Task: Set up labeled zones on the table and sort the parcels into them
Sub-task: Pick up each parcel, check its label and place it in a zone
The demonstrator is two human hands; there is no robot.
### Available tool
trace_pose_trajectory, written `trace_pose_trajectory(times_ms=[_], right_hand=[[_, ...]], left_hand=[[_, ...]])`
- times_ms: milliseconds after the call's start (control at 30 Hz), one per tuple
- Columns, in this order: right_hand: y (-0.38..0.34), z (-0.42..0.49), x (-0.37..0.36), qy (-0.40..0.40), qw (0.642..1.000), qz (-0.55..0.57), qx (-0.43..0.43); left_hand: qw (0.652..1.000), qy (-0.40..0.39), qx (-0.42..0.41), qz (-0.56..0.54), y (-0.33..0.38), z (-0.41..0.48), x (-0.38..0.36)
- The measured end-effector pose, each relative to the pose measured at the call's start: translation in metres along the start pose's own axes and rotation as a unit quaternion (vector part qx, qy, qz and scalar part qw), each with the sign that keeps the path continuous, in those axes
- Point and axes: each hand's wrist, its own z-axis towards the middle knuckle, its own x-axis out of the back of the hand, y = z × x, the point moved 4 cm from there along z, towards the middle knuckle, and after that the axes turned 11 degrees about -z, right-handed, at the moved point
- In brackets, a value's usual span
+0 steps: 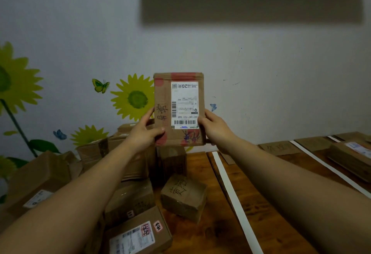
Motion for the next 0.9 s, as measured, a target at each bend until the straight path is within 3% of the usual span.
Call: trace_pose_trajectory(times_ms=[300,500,633,700,767,833,900], right_hand=[[-0.019,-0.022,0.009,0.069,0.992,0.006,0.105],[-0.011,-0.025,0.004,0.073,0.995,0.029,0.064],[-0.007,-0.022,0.016,0.182,0.982,0.053,0.016],[-0.005,-0.018,0.024,0.193,0.977,0.089,0.009],[-0.002,-0.017,0.024,0.174,0.982,0.072,0.005],[0.005,-0.021,0.021,0.189,0.979,0.07,-0.003],[0.012,-0.028,0.019,0.206,0.975,0.076,0.001]], left_hand=[[0.993,-0.008,-0.111,0.029,0.028,-0.028,0.005],[0.996,-0.005,-0.093,-0.014,0.03,-0.027,0.008],[0.997,-0.023,-0.061,0.036,0.032,-0.021,0.018],[0.993,-0.044,-0.057,0.097,0.034,-0.019,0.018],[0.99,-0.006,-0.091,0.11,0.037,-0.014,0.022],[0.986,0.097,-0.126,0.046,0.036,-0.006,0.029],[0.981,0.145,-0.129,-0.007,0.029,-0.001,0.024]])
